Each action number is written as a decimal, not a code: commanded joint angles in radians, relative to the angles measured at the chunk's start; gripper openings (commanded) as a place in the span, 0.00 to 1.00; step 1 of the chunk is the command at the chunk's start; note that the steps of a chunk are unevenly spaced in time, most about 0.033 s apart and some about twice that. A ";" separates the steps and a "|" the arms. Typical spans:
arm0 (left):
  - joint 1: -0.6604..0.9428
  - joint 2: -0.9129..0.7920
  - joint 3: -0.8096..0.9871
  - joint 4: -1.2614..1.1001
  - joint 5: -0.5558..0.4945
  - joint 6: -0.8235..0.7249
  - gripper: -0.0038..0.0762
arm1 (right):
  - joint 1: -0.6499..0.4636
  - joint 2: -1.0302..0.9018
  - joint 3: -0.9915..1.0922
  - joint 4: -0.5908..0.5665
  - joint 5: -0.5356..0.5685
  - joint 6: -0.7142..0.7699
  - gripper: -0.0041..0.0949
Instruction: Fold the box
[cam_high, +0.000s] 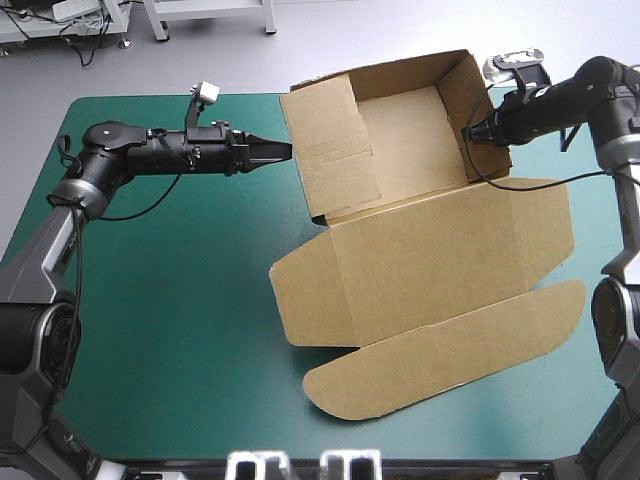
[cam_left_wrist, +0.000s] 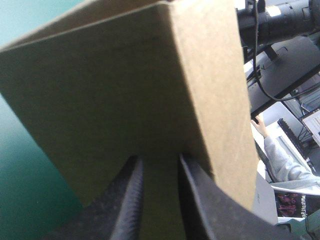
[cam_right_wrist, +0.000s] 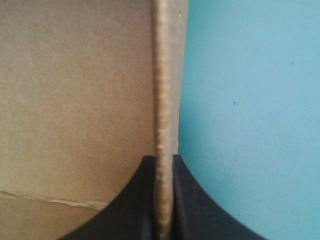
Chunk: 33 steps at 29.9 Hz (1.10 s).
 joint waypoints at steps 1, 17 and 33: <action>-0.009 -0.056 -0.033 -0.094 0.093 -0.011 0.32 | 0.031 -0.060 -0.032 -0.018 -0.091 0.058 0.02; -0.020 -0.054 -0.086 0.075 0.049 -0.112 0.46 | 0.147 -0.060 -0.034 -0.058 -0.183 0.118 0.02; -0.288 -0.052 -0.346 0.895 -0.454 -0.716 0.46 | 0.156 -0.060 -0.034 0.096 -0.210 0.195 0.02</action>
